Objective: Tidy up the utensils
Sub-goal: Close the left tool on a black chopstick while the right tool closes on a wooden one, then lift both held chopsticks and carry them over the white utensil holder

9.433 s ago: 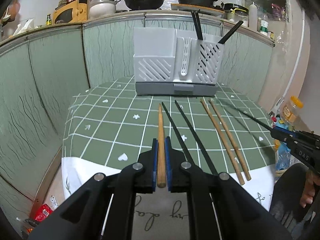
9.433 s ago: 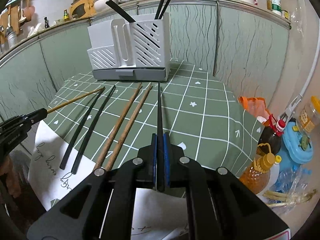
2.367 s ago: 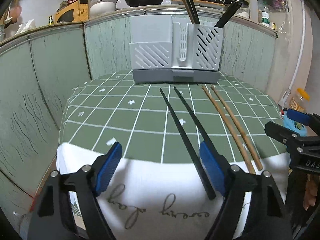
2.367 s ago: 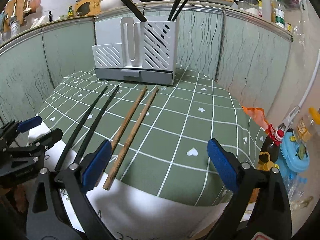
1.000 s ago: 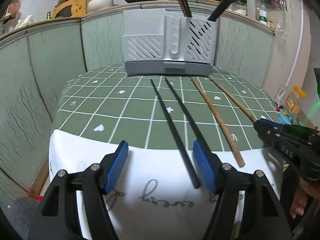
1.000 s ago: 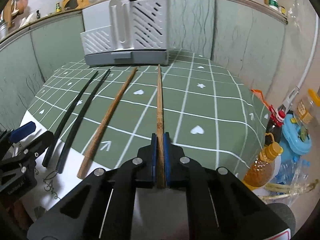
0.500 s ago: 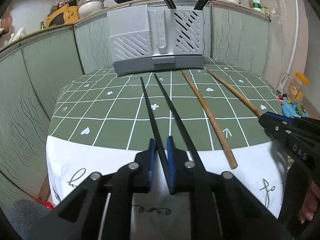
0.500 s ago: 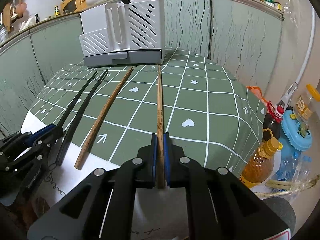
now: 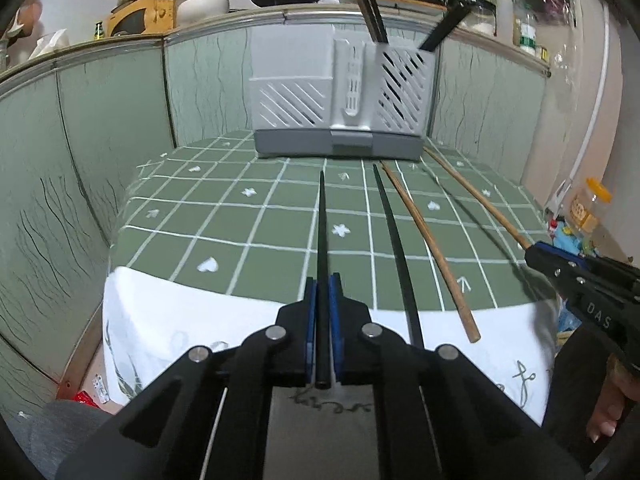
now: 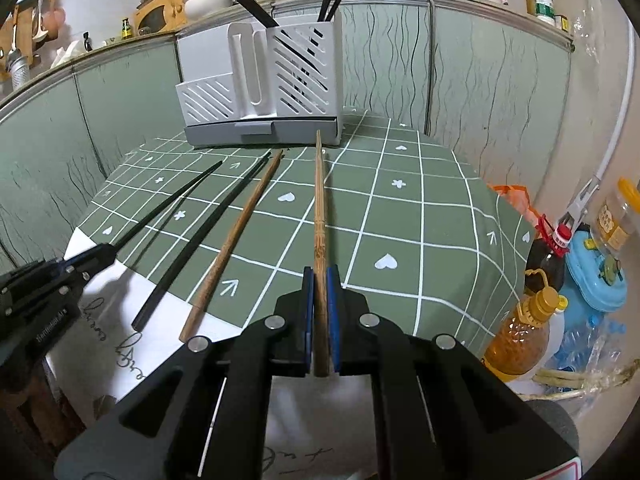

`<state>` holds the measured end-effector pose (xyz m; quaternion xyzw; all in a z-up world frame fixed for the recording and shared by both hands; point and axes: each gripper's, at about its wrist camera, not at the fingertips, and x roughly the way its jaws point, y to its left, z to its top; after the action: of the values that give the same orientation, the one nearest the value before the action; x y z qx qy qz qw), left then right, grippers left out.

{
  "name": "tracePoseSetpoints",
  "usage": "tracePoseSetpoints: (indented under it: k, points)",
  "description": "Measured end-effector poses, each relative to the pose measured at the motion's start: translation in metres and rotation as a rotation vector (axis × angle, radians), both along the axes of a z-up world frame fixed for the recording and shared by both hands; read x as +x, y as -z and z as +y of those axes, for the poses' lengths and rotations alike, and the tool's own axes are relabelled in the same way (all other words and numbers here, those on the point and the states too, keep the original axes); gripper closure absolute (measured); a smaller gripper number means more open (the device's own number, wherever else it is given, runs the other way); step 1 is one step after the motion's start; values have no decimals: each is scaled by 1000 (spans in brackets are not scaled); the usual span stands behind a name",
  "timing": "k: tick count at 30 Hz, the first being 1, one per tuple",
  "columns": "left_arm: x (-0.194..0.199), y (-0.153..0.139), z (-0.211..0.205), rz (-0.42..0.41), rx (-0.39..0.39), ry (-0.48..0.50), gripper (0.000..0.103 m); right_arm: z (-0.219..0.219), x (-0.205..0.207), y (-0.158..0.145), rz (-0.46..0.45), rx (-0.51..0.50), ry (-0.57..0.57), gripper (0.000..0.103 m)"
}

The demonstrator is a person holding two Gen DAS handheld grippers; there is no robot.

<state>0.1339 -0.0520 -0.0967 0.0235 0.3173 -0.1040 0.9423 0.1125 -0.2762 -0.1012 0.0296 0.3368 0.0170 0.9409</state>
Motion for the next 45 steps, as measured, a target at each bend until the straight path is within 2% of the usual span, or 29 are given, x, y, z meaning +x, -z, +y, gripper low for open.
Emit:
tracePoseSetpoints:
  k: [14, 27, 40, 45]
  points:
    - [1, -58, 28, -78, -80, 21, 95, -12, -9, -52, -82, 16, -23, 96]
    - [9, -117, 43, -149, -91, 57, 95, -24, -5, -120, -217, 13, -21, 96]
    - [15, -147, 45, -176, -101, 103, 95, -21, 2, -148, -249, 8, -66, 97]
    - [21, -158, 43, -186, -103, 124, 95, -26, 8, -156, -249, 46, -79, 97]
